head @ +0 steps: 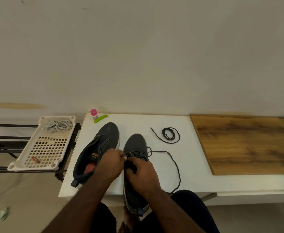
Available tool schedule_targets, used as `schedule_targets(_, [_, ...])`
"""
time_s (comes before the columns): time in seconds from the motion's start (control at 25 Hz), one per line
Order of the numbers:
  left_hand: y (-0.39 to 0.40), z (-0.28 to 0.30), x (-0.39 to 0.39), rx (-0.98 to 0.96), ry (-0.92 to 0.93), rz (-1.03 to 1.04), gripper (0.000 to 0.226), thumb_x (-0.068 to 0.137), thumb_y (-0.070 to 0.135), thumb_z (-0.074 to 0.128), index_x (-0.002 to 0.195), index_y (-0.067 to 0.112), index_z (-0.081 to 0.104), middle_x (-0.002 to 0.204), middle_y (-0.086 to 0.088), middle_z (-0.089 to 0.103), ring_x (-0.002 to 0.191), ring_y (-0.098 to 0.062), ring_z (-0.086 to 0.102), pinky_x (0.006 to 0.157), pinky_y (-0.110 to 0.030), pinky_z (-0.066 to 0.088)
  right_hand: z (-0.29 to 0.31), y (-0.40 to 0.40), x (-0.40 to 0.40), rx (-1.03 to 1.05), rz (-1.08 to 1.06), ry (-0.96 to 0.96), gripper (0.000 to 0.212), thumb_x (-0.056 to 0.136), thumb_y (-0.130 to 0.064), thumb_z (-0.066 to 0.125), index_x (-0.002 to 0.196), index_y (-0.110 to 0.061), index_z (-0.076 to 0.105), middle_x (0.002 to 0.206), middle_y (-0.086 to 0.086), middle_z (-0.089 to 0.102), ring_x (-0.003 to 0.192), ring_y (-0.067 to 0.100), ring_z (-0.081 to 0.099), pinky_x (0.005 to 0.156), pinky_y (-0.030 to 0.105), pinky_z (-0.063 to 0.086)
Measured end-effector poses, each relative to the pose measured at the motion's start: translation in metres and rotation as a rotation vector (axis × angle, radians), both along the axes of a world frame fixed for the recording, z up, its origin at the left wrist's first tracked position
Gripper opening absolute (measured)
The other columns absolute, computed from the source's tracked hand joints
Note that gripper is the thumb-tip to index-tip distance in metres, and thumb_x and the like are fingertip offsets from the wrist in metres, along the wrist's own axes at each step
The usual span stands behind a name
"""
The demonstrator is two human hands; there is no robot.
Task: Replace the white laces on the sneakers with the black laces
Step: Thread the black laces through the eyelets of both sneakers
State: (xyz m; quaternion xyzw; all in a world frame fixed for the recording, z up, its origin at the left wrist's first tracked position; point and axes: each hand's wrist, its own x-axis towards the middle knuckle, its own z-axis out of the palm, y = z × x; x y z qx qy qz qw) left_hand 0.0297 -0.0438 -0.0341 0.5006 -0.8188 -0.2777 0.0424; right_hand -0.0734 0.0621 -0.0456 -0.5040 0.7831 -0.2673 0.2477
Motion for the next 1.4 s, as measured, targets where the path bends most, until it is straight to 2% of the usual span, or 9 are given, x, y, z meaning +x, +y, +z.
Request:
schedule_targets(0.16, [0.002,0.012,-0.004,-0.068,0.323,0.158,0.027,0.093,0.017,0.055,0.07,0.004,0.052,0.074,-0.007,0.051,0.065,-0.014,0.047,0.063,-0.028,0.037,0.0,0.0,-0.001,0.018,-0.002,-0.011,0.046,0.087,-0.035,0.052,0.133,-0.034,0.058,0.129,-0.011,0.065,0.117,0.012,0.058,0.104,0.032,0.048])
schedule_targets(0.28, [0.0,0.015,0.001,0.215,0.614,0.333,0.022,0.094,0.017,0.051,0.08,0.001,0.054,0.072,-0.01,0.06,0.067,-0.022,0.057,0.067,-0.036,0.051,0.0,-0.001,0.0,0.005,-0.001,0.002,0.049,0.085,-0.035,0.052,0.134,-0.035,0.057,0.131,-0.011,0.063,0.119,0.013,0.057,0.104,0.033,0.048])
schedule_targets(0.48, [0.006,0.015,0.0,0.288,0.594,0.35,0.022,0.099,0.017,0.046,0.087,0.004,0.058,0.08,-0.009,0.068,0.082,-0.031,0.066,0.074,-0.044,0.058,0.003,-0.007,0.003,0.033,-0.005,0.021,0.054,0.086,-0.039,0.049,0.14,-0.034,0.051,0.133,-0.007,0.062,0.123,0.019,0.056,0.105,0.039,0.048])
schedule_targets(0.56, [0.003,0.025,-0.003,0.34,0.846,0.5,0.025,0.102,0.008,0.04,0.088,-0.002,0.058,0.073,-0.003,0.069,0.081,-0.025,0.067,0.071,-0.032,0.056,0.004,-0.006,0.001,0.047,-0.01,0.031,0.054,0.088,-0.035,0.051,0.142,-0.03,0.05,0.138,-0.004,0.059,0.128,0.02,0.053,0.109,0.038,0.045])
schedule_targets(0.68, [-0.005,0.042,0.001,0.538,1.209,0.761,0.028,0.101,0.006,0.04,0.077,0.003,0.053,0.056,-0.001,0.061,0.057,-0.012,0.063,0.088,-0.043,0.052,0.003,-0.004,0.0,0.062,-0.011,0.044,0.057,0.09,-0.033,0.053,0.147,-0.029,0.045,0.146,-0.003,0.053,0.135,0.021,0.047,0.114,0.038,0.038])
schedule_targets(0.84, [0.003,0.029,0.009,0.134,0.433,0.278,0.013,0.096,0.017,0.052,0.1,0.029,0.05,0.079,-0.001,0.064,0.068,-0.014,0.06,0.067,-0.028,0.048,0.002,-0.005,0.003,0.05,-0.015,0.04,0.057,0.088,-0.037,0.05,0.145,-0.03,0.048,0.142,-0.003,0.056,0.132,0.02,0.05,0.112,0.038,0.041])
schedule_targets(0.96, [0.002,0.012,0.005,0.05,-0.003,-0.052,0.015,0.097,0.023,0.051,0.094,0.015,0.064,0.086,-0.003,0.066,0.078,-0.017,0.061,0.068,-0.026,0.044,-0.001,-0.006,0.002,0.05,-0.018,0.031,0.054,0.089,-0.038,0.05,0.143,-0.029,0.05,0.14,-0.005,0.058,0.13,0.019,0.051,0.111,0.036,0.041])
schedule_targets(1.2, [0.004,0.024,0.004,0.062,0.249,0.216,0.03,0.097,0.021,0.052,0.068,0.013,0.047,0.065,-0.003,0.049,0.06,-0.013,0.044,0.057,-0.026,0.037,-0.002,-0.008,0.003,0.039,-0.016,0.026,0.053,0.089,-0.036,0.05,0.141,-0.028,0.054,0.137,-0.005,0.061,0.126,0.016,0.055,0.111,0.033,0.043])
schedule_targets(1.4, [0.013,0.022,0.008,0.101,0.005,0.127,0.025,0.102,0.025,0.042,0.125,0.02,0.052,0.104,-0.003,0.063,0.078,-0.009,0.052,0.062,-0.022,0.038,-0.005,-0.009,0.004,0.03,-0.017,0.061,0.048,0.092,-0.038,0.051,0.138,-0.028,0.055,0.137,-0.006,0.059,0.125,0.014,0.054,0.11,0.03,0.042])
